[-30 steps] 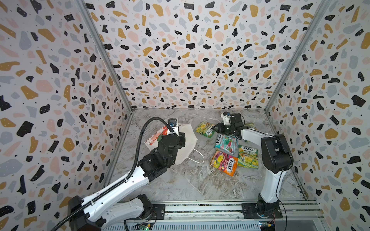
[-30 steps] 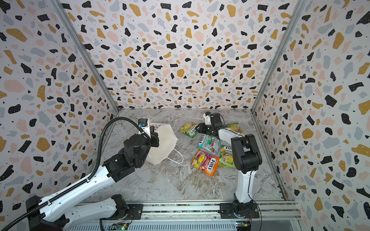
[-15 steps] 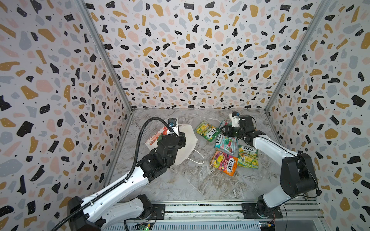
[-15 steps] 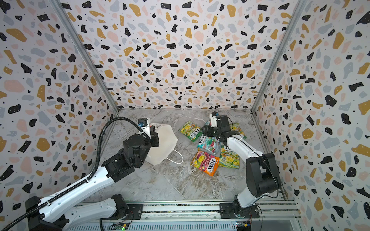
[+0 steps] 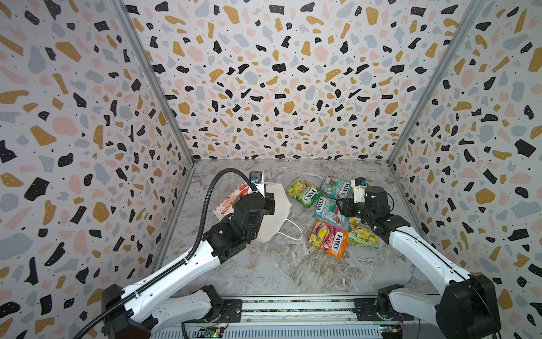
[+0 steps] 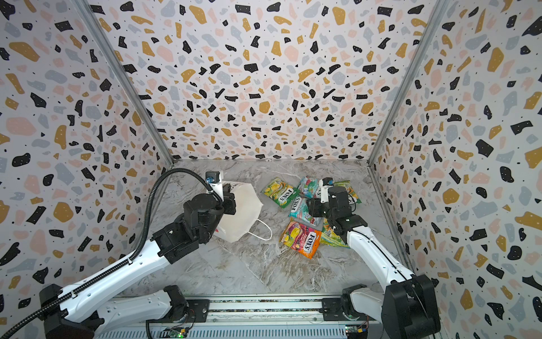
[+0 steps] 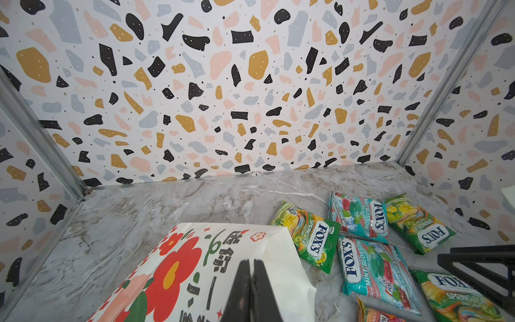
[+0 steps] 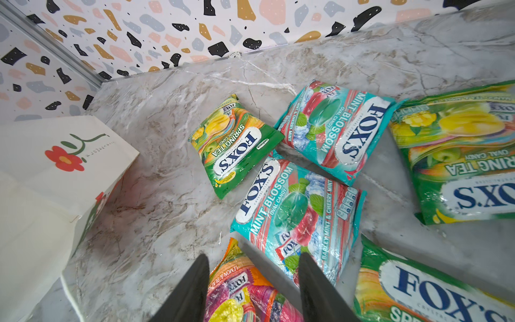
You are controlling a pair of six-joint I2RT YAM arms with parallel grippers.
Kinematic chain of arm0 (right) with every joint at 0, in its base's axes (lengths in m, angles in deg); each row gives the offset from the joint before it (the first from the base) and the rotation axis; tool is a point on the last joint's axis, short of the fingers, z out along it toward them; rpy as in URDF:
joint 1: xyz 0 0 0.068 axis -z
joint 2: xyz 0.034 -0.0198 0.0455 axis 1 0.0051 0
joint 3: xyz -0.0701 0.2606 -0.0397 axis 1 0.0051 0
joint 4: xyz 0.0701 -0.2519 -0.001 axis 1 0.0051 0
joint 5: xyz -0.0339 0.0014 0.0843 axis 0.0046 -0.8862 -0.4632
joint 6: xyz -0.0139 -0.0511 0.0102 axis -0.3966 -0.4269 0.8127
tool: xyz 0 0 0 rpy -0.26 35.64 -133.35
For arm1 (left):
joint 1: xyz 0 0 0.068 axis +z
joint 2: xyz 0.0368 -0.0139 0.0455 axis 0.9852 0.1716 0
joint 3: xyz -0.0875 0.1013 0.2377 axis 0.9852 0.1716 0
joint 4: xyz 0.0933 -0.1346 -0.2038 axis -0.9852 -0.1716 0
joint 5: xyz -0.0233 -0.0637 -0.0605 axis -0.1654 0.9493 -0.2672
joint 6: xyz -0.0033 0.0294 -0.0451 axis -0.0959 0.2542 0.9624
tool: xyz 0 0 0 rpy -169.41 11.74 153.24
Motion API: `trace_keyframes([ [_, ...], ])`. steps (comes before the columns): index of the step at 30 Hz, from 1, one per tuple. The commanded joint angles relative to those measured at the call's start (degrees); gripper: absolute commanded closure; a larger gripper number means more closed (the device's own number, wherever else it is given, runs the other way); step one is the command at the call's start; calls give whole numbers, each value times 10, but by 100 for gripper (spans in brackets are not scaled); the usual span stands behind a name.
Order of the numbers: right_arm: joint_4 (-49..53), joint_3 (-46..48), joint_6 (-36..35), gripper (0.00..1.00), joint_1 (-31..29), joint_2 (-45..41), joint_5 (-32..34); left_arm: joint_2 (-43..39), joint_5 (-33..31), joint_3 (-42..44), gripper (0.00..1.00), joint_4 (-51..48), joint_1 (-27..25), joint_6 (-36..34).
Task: Take the snacks out of the paper bag
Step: 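Lift the paper bag by its rim with the left gripper and stand it upright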
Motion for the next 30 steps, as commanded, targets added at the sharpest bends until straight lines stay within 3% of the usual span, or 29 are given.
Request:
trace_keyframes([
  [1, 4, -1, -15, 46, -1, -15, 15, -4, 31, -44, 100, -8, 3, 43],
  [14, 11, 2, -20, 46, 4, -1, 9, 6, 166, -109, 100, -32, 4, 166],
  [22, 17, 2, -20, 46, 8, 1, 10, 4, 168, -111, 100, -24, 4, 207],
  [30, 19, 2, -20, 46, 11, 1, 12, 20, 280, -109, 100, 16, 4, 285],
])
